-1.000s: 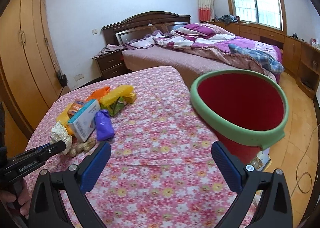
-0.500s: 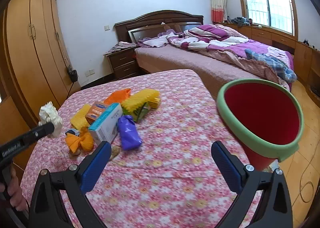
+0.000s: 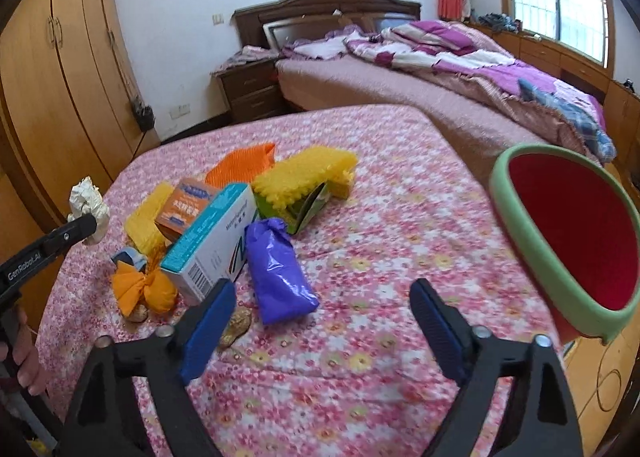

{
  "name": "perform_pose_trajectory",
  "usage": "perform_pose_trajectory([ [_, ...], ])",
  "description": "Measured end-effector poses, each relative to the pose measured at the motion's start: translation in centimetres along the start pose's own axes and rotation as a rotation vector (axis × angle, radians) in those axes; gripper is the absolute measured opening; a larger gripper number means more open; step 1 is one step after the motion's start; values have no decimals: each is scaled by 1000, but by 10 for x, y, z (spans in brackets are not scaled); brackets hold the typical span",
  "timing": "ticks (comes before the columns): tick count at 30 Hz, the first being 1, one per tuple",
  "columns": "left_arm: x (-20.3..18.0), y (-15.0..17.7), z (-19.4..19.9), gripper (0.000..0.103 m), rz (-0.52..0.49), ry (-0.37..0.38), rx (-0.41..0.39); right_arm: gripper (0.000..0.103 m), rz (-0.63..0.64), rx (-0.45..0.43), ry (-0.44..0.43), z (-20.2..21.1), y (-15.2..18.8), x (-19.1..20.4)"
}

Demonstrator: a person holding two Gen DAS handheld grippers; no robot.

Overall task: Collect trash
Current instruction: 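Grasp the purple bag with the right gripper while the left gripper lifts the white bag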

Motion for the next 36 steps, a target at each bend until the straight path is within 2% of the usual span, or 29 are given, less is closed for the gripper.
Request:
perform_pose_trajectory([
  [2, 5, 1, -9, 15, 6, 7, 7, 71, -9, 15, -10, -9, 1, 3],
  [6, 8, 3, -22, 15, -7, 21, 9, 56, -24, 71, -46, -24, 7, 8],
  [15, 0, 5, -36, 15, 6, 87, 29, 22, -28, 79, -54, -27, 8, 9],
  [16, 0, 5, -36, 15, 8, 89, 28, 15, -28, 80, -57, -27, 8, 10],
  [22, -5, 2, -18, 15, 11, 85, -3, 13, -34, 62, -84, -5, 16, 15],
  [28, -20, -1, 10, 15, -5, 96, -31, 13, -52, -5, -89, 31, 15, 10],
  [36, -52, -1, 31, 15, -27, 135, -26, 12, -89, -95, -82, 76, 5, -12],
])
Point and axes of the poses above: each gripper's, at about its wrist camera, not at the fingertips, and z roughly against the way its jaws point, x to its left, y to its underside, the point moved 10 cm from there along -z, roughly the way its jaws point, and after that the axes turned 5 degrees about y, right-handed, at the moved point
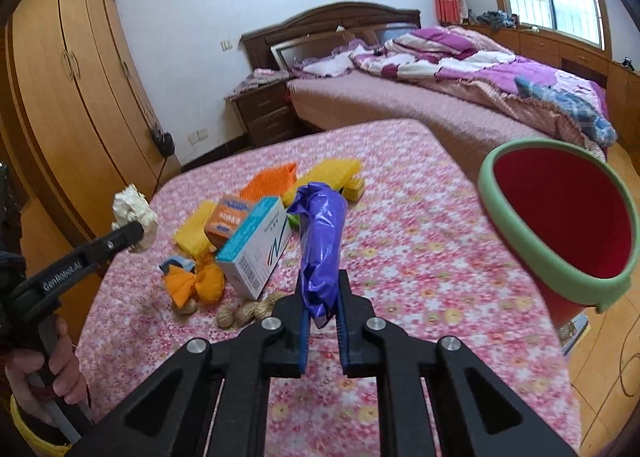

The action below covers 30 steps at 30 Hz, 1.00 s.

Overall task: Collect trash
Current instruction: 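Grasp the purple bag with the right gripper while the left gripper lifts the white bag, then carry both held bags over the red bucket with both grippers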

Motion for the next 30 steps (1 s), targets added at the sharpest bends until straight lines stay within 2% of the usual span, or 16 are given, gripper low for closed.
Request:
perform_pose_trajectory([
  [14, -93, -10, -9, 15, -129, 88, 28, 12, -111, -122, 79, 47, -28, -82],
  [30, -218, 3, -73, 15, -321, 217, 119, 12, -246, -135, 168, 49, -25, -183],
])
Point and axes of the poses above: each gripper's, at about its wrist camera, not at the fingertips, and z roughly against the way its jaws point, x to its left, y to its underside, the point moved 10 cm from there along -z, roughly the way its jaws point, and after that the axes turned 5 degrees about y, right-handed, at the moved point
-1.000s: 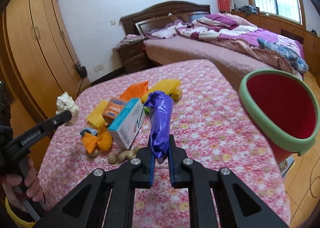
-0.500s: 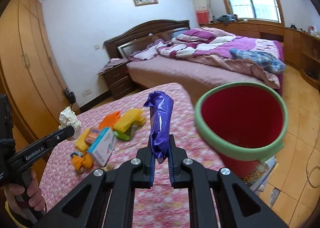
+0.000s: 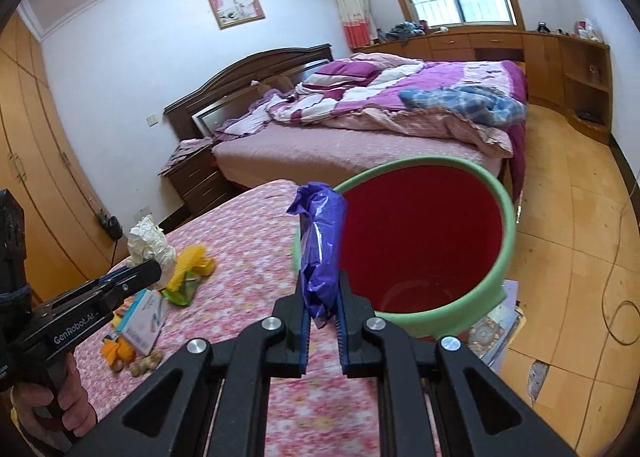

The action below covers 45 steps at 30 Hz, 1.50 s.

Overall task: Collect trash
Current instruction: 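Carry both held bags over the red bucket with both grippers, then open the left gripper over the bucket while the right gripper opens too, then move both open grippers back toward the pile on the bed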

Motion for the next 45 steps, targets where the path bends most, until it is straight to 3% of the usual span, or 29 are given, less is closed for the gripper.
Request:
perform_pose_trajectory([
  [12, -60, -5, -65, 15, -57, 89, 73, 13, -60, 21, 46, -25, -5, -51],
  [16, -74, -10, -83, 15, -73, 128, 79, 17, -70, 30, 56, -33, -4, -60],
  [21, -82, -15, -91, 36, -92, 134, 66, 20, -85, 28, 69, -38, -5, -70],
  [23, -84, -16, -94, 39, -93, 137, 64, 25, -91, 24, 70, -38, -5, -72],
  [28, -77, -13, -92, 39, -60, 129, 75, 37, -85, 15, 63, -36, -8, -70],
  [36, -53, -3, -73, 39, 18, 102, 94, 39, -88, 11, 36, -24, -8, -54],
  [45, -16, -1, -35, 39, 82, 32, 54, 43, -72, 3, 6, -10, -7, -28],
])
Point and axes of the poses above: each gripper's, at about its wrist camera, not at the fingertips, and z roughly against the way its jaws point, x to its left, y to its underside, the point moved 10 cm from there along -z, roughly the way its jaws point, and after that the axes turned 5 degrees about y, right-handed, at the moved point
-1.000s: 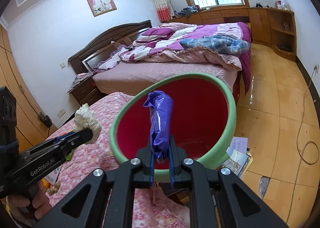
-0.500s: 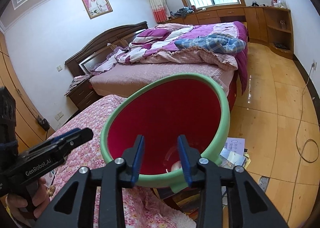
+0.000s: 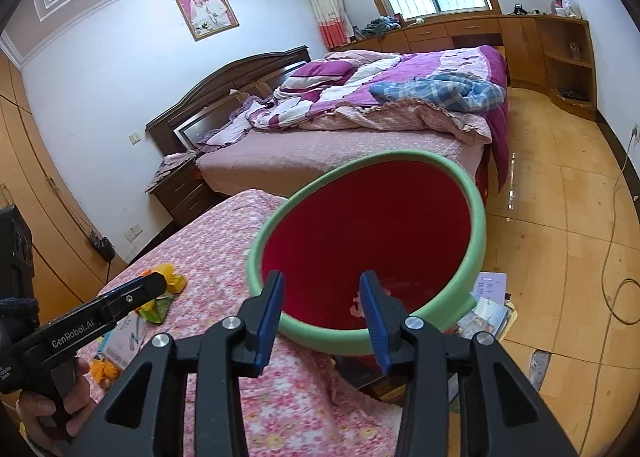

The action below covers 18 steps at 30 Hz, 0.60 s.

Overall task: Collect trash
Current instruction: 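Move both open grippers back toward the pile on the bed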

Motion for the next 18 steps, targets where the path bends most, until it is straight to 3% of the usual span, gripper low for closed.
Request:
perform_pose_trajectory([
  [18, 116, 12, 82, 39, 136, -169, -44, 52, 81, 34, -72, 12, 20, 80],
])
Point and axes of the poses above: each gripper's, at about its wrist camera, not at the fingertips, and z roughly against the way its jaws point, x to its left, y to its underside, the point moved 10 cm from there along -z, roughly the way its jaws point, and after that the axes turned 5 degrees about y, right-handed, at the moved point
